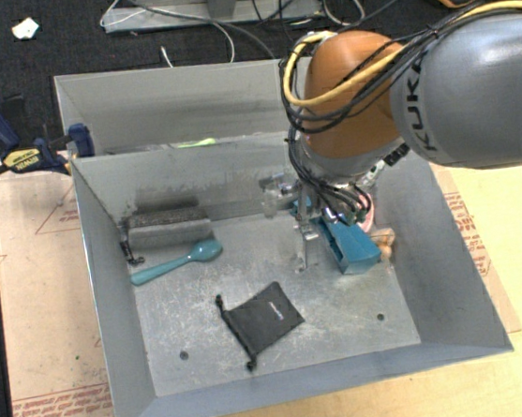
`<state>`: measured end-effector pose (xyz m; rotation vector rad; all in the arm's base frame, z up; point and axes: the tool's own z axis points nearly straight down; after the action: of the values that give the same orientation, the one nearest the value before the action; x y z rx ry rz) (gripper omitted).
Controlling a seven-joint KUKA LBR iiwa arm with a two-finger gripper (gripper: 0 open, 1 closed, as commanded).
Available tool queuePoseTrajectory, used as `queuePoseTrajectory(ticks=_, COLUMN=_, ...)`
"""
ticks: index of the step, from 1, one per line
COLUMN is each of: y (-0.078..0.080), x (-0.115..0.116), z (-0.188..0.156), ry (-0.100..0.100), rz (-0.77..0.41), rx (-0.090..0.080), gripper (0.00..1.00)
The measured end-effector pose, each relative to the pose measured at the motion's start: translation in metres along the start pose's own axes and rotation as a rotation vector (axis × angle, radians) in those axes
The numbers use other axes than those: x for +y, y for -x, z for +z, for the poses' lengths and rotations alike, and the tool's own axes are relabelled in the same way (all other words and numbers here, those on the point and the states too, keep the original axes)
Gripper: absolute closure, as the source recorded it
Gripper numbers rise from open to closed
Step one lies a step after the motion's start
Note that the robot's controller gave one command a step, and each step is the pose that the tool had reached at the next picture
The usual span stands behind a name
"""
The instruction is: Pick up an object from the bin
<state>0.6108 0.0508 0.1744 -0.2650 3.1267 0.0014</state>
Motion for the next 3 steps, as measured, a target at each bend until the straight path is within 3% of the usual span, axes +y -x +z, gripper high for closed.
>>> queuePoseTrajectory(ticks=1, y=-0.038, x=0.053, z=0.023, ry=0.001, rz=-0.24, rx=-0.002, gripper=0.0)
queuePoseTrajectory(ticks=2, y=-0.046, x=0.059, z=0.056, ry=0.001, rz=-0.375, rx=0.005, gripper=0.0)
queuePoseTrajectory(ticks=3, y=-0.051, x=0.052, z=0.094, ry=-0.002, rz=-0.546, rx=-0.007, gripper=0.0)
